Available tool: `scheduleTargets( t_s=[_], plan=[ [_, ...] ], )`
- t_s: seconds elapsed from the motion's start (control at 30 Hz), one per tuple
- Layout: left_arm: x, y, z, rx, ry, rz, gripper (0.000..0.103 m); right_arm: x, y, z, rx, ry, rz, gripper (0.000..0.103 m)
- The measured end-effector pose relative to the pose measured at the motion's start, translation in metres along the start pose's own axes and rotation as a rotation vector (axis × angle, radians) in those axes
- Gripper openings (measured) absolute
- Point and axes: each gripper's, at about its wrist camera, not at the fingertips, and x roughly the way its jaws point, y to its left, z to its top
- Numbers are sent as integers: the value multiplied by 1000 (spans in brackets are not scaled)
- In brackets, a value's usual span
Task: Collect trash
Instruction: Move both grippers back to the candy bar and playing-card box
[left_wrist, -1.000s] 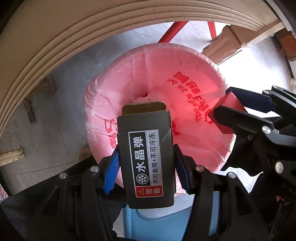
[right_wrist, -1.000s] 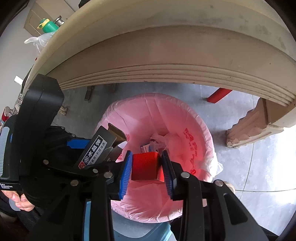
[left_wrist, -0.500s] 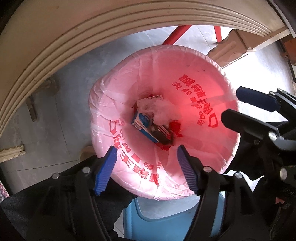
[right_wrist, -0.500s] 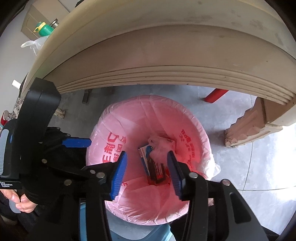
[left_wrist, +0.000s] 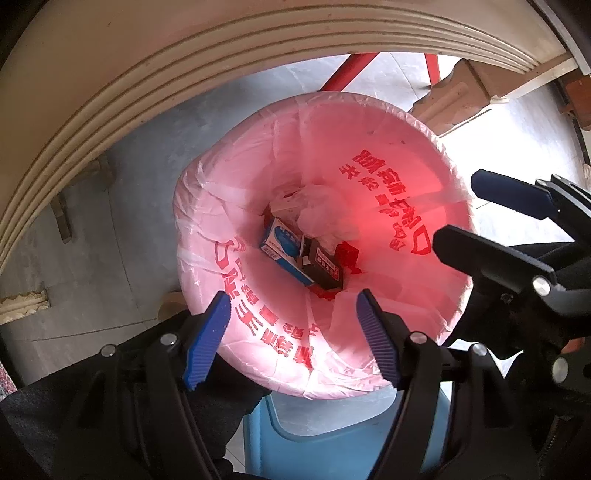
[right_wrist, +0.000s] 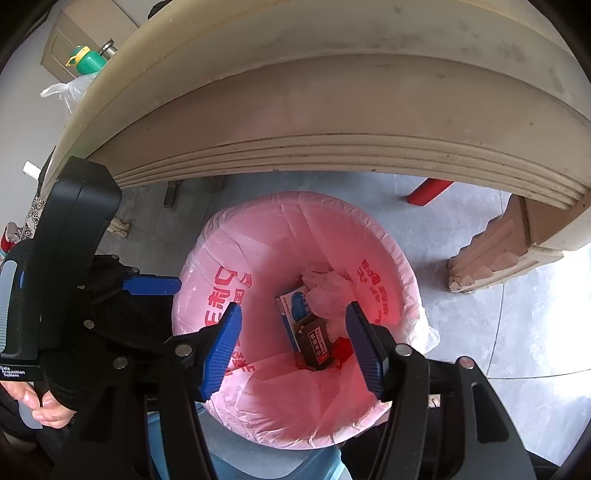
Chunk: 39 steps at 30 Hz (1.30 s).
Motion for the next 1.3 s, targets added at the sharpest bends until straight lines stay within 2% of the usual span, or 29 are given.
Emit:
scheduleTargets(
  t_s=[0.2,0.33,0.47,0.57,0.63,0.8,0.93,1.0,1.1,1.3],
  plan=[
    [-10,-2,0,7,-24,16,69,-7,0,0,8,-15,1,58],
    [-29,-2,-6,4,-54,44,69,-31,4,1,22,-54,5,58],
    [-74,0,-15,-14,-118,4,69,-71,12,6,29,-134,19,58],
    [-122,8,-17,-62,-180,-12,70,-115,20,14,17,-219,27,60],
    [-159,16,-11,-110,-231,-4,74,-143,23,26,12,-271,15,68],
    [-245,25,18,-191,-363,52,77,-213,25,74,-18,-408,26,69],
    [-294,27,47,-250,-401,47,78,-256,23,113,-31,-489,53,75],
    [-310,27,63,-272,-420,31,78,-269,23,131,-39,-519,43,75],
    [-319,30,83,-317,-424,48,78,-281,23,159,-54,-544,25,75],
    [-301,43,119,-433,-360,-1,78,-277,18,210,-68,-523,2,75]
  ],
)
